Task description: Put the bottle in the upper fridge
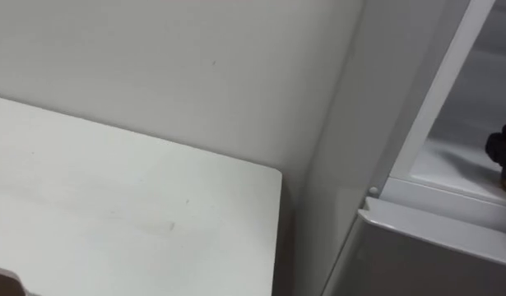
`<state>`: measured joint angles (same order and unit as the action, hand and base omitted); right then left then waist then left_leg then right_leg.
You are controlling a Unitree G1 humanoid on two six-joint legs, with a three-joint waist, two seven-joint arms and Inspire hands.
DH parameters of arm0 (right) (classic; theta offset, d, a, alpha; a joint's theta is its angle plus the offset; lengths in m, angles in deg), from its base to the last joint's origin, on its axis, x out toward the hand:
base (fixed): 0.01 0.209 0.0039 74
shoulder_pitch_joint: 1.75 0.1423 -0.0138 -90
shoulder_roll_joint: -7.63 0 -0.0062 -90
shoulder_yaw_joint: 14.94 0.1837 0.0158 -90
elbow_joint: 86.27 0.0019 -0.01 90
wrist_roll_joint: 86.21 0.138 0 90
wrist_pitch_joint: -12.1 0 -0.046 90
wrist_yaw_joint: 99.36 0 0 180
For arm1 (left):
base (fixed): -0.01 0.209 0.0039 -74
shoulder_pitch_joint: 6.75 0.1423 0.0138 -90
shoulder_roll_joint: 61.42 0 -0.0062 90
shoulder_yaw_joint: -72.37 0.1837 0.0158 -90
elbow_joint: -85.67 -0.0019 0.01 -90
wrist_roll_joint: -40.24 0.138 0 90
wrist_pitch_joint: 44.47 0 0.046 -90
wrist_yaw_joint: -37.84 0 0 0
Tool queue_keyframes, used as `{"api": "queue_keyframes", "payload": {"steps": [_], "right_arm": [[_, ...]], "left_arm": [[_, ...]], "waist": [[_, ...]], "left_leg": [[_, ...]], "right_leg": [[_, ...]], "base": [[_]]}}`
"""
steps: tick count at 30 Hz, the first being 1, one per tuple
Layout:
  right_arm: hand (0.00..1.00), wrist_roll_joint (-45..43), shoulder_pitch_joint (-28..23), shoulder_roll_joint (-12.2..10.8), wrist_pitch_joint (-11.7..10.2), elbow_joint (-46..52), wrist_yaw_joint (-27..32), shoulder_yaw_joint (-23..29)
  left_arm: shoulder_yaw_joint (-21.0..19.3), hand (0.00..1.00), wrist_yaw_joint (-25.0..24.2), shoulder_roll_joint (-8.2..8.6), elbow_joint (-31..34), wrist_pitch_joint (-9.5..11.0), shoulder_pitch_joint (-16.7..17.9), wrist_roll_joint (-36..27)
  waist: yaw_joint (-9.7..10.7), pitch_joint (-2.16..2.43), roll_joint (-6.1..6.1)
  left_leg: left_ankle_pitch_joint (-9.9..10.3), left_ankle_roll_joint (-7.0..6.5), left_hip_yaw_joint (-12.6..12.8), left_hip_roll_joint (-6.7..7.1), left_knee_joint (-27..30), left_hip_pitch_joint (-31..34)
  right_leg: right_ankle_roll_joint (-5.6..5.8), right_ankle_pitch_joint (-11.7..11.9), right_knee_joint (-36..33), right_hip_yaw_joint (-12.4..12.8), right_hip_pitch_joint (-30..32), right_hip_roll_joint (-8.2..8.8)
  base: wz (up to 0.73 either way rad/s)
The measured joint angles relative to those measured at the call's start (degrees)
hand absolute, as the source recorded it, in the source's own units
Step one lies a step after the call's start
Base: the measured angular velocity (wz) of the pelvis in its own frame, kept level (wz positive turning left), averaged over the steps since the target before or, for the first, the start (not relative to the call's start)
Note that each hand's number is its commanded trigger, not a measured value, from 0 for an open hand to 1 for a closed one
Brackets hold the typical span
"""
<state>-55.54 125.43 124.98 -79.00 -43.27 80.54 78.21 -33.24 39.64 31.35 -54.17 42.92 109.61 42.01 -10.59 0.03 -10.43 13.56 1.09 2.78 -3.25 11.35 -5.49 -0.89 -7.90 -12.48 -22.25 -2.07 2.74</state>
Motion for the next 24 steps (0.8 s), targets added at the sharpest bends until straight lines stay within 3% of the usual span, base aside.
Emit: {"api": "queue_keyframes", "payload": {"steps": [6,7,8,9,10,16,24], "right_arm": [[1.0,-1.7,0.6,0.1,-0.8,-0.7,-0.1,-1.1],[0.95,-1.7,1.2,0.1,-0.9,-1.5,-0.2,-1.6],[0.72,-1.8,1.5,0.1,-0.9,-1.8,-0.2,-1.8],[0.56,-2.1,1.9,0.1,-0.9,-2.1,-0.2,-2.0],[0.0,-2.3,2.2,0.1,-0.9,-2.2,-0.4,-2.0],[0.0,-4.3,2.2,0.1,-2.1,-2.2,-0.4,-1.9],[0.0,-7.9,2.2,0.5,-2.1,-3.8,-1.9,-4.4]], "left_arm": [[0.0,0.0,-1.2,-0.73,-0.3,0.0,0.0,0.1],[0.0,0.0,-1.2,-0.82,-0.3,0.0,0.0,0.1],[0.0,0.0,-1.2,-0.89,-0.2,0.0,0.0,0.1],[0.0,0.0,-1.1,-0.98,0.0,0.0,0.0,0.1],[0.0,0.0,-1.1,-0.98,0.0,0.0,0.0,0.2],[0.0,0.0,-0.7,-1.19,-0.2,0.0,0.1,0.2],[0.0,0.0,-0.8,-1.31,-0.6,0.0,0.1,0.1]], "waist": [[-1.0,-0.17,0.22],[-0.9,-0.23,0.31],[-0.9,-0.25,0.34],[-1.1,-0.28,0.43],[-1.2,-0.35,0.59],[-2.3,-0.16,1.62],[-2.8,-0.2,1.77]], "left_leg": [[0.1,0.07,-1.0,-0.03,0.3,0.1],[0.1,0.08,-1.2,-0.02,0.3,0.0],[0.1,0.1,-1.2,-0.02,0.3,0.1],[0.1,0.14,-1.3,-0.04,0.3,0.2],[0.1,0.16,-1.4,-0.04,0.3,0.4],[0.1,0.19,-1.4,-0.09,0.3,0.3],[0.1,0.2,-1.4,-0.13,0.3,0.1]], "right_leg": [[0.0,0.0,0.1,-1.7,-0.7,0.09],[0.0,0.0,0.2,-1.9,-0.9,0.1],[0.0,0.0,0.3,-1.9,-0.9,0.06],[-0.12,0.1,0.6,-1.9,-0.9,-0.05],[-0.16,0.1,0.7,-2.0,-0.9,-0.08],[-0.17,0.1,0.8,-1.9,-0.9,-0.15],[-0.16,0.1,0.8,-1.9,-1.1,-0.19]], "base": [[0.08],[0.1],[0.06],[0.0],[0.0],[0.0],[0.0]]}}
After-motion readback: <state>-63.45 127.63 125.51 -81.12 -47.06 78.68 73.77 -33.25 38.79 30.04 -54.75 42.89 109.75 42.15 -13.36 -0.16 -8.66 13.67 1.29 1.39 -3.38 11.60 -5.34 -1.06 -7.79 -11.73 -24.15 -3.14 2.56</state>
